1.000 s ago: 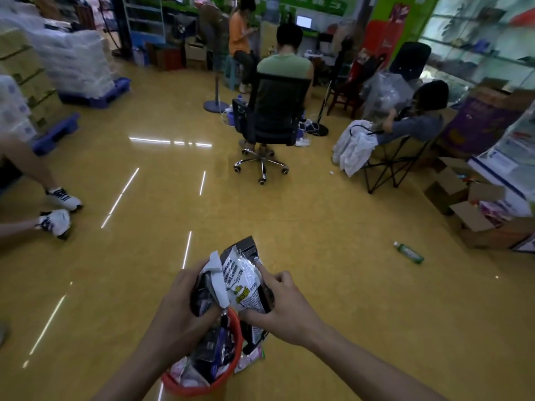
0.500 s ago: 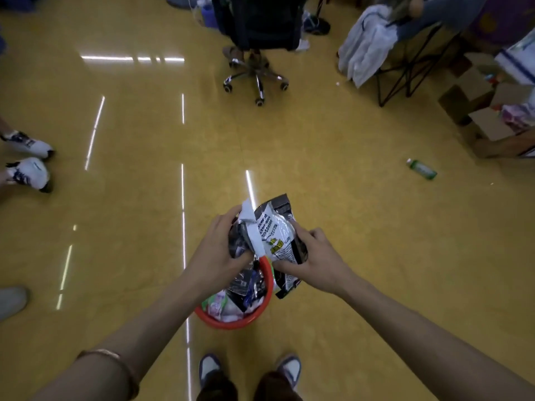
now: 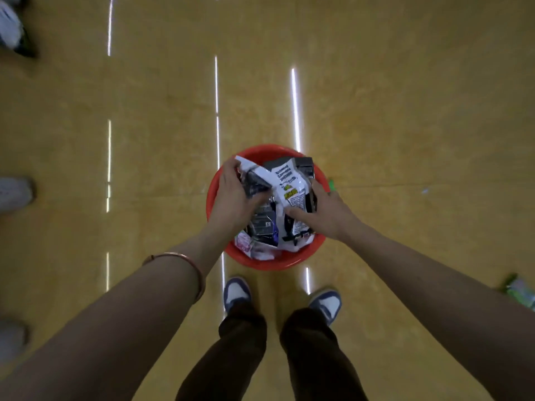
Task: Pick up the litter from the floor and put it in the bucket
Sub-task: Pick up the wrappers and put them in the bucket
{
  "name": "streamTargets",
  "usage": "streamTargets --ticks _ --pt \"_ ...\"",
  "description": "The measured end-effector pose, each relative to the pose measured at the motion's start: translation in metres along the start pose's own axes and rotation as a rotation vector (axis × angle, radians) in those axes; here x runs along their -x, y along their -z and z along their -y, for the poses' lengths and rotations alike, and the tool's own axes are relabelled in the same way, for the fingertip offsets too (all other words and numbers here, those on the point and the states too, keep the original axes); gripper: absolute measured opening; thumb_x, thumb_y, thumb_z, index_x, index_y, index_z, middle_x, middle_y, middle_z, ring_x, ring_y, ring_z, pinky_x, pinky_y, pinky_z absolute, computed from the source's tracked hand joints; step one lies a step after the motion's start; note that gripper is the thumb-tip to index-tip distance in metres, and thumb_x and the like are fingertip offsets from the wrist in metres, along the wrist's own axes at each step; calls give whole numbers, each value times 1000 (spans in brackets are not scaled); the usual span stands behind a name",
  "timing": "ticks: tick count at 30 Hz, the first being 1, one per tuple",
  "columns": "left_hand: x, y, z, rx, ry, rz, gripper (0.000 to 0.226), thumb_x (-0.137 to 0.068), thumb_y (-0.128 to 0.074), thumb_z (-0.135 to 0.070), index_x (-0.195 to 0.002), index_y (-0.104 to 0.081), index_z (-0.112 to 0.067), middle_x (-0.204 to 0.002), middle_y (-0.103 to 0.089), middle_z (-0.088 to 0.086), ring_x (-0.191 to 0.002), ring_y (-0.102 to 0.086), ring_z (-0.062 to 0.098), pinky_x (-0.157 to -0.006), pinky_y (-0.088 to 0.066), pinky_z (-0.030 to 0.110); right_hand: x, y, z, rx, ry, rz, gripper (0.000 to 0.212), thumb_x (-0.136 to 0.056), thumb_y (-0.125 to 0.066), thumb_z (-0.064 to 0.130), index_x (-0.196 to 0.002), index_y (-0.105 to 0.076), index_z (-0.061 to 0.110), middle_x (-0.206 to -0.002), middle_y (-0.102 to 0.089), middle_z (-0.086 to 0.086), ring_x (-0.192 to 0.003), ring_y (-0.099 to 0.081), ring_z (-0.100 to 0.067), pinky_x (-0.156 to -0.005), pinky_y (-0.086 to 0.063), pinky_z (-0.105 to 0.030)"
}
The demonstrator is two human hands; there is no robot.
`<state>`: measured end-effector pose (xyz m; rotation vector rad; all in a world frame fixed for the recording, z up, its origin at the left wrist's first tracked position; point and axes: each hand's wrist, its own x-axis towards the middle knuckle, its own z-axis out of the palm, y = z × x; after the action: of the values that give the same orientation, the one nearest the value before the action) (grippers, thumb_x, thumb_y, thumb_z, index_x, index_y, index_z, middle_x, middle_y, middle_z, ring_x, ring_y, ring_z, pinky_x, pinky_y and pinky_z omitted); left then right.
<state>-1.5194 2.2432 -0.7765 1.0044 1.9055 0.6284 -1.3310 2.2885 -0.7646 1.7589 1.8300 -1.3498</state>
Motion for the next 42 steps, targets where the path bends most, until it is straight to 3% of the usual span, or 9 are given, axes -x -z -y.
streamTargets --ticks 3,6,11,19,25,29,32,36,42 --pt "-13 -22 46 -124 37 20 83 -75 -76 -22 -139 -24 -15 -135 -42 12 -121 -47 27 -99 -42 42 -40 -35 -21 73 -28 26 94 -84 -48 64 -151 7 27 -152 -15 -27 -136 -30 -41 -108 -31 -45" --pt "-10 -38 78 -329 -36 154 82 -81 -71 -23 -146 -22 -27 -144 -31 11 -128 -39 29 -104 -35 37 -61 -67 -39 138 -8 28 76 -95 -37 53 -150 10 29 -154 -2 -29 -140 -19 -45 -113 -23 -47" --pt "-17 -55 99 -553 -110 272 81 -88 -62 -25 -148 -10 -39 -156 -14 3 -136 -28 29 -98 -43 41 -72 -89 -47 278 119 -69 71 -100 -34 40 -151 9 16 -158 12 -11 -146 3 -30 -118 -7 -37" --pt "-45 -70 110 -751 -122 266 73 -88 -62 -26 -146 -20 -39 -148 -22 6 -128 -37 28 -88 -50 43 -99 -96 -55 247 85 29 73 -100 -36 35 -150 12 10 -158 14 -10 -147 4 -26 -117 -6 -31" --pt "-35 -69 98 -654 -41 366 77 -90 -59 -26 -149 -11 -32 -153 -10 11 -135 -30 31 -103 -40 41 -90 -80 -48 201 39 63 83 -96 -47 39 -150 11 11 -158 14 -10 -147 0 -26 -118 -12 -35" --pt "-3 -55 58 -528 47 424 84 -88 -58 -21 -149 -2 -31 -155 -1 13 -138 -23 36 -108 -32 44 -43 -44 -40 124 35 31 93 -92 -49 49 -149 13 10 -159 6 -10 -146 -6 -26 -115 -22 -40" --pt "21 -33 4 -569 -8 458 78 -87 -58 -21 -149 -11 -27 -152 -8 15 -139 -19 37 -110 -29 48 8 1 -31 26 46 -75 86 -88 -47 58 -151 -6 15 -152 -26 -11 -137 -29 -29 -106 -37 -42" --pt "50 6 -102 -574 -147 546 50 -92 -51 -28 -139 -39 -19 -142 -37 8 -126 -41 24 -104 -37 38 90 71 -14 -126 34 -280 59 -91 -52 46 -139 -40 14 -129 -49 -6 -121 -48 -20 -99 -42 -34" --pt "123 64 -249 -526 -482 540 34 -95 -48 -27 -128 -49 -21 -131 -47 -4 -114 -48 11 -95 -37 20 228 156 3 -264 -19 -568 50 -89 -54 45 -130 -51 17 -119 -55 0 -101 -53 -7 -90 -47 -28"
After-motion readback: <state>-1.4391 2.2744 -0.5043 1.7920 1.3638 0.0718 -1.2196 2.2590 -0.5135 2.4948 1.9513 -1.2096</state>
